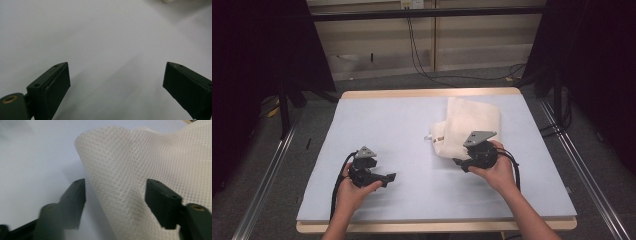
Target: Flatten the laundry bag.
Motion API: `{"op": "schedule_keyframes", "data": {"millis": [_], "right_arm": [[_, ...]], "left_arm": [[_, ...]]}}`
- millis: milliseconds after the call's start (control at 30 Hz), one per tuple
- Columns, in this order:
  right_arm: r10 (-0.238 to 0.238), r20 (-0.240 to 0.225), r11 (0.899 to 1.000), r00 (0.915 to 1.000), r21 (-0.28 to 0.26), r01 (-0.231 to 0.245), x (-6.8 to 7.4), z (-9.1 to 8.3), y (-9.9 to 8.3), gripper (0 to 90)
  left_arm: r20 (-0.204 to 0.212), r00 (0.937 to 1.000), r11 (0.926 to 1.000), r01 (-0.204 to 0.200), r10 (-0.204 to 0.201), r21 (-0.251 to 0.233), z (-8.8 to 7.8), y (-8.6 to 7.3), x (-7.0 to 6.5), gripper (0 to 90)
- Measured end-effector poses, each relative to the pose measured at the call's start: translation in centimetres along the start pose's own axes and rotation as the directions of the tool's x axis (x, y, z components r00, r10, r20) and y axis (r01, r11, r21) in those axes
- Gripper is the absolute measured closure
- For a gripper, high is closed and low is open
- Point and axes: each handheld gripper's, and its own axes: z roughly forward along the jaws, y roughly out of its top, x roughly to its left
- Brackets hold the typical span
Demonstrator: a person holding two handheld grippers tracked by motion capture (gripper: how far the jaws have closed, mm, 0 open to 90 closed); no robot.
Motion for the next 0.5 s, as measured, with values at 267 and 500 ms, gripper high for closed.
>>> {"op": "schedule_keyframes", "data": {"millis": [267, 500], "right_arm": [[0.044, -0.004, 0.997, 0.9990, -0.061, -0.044, -0.9, -0.9, -0.4, 82.4], [0.077, 0.009, 0.990, 0.9970, -0.120, -0.075, -2.1, -3.0, -1.2, 82.7]], "left_arm": [[0.076, 0.9966, 0.9993, -0.035, 0.034, 0.012, 1.5, 1.5, -2.0, 15.0], [0.113, 0.9923, 0.9986, -0.053, 0.052, 0.005, 3.8, 3.2, -3.5, 23.6]]}}
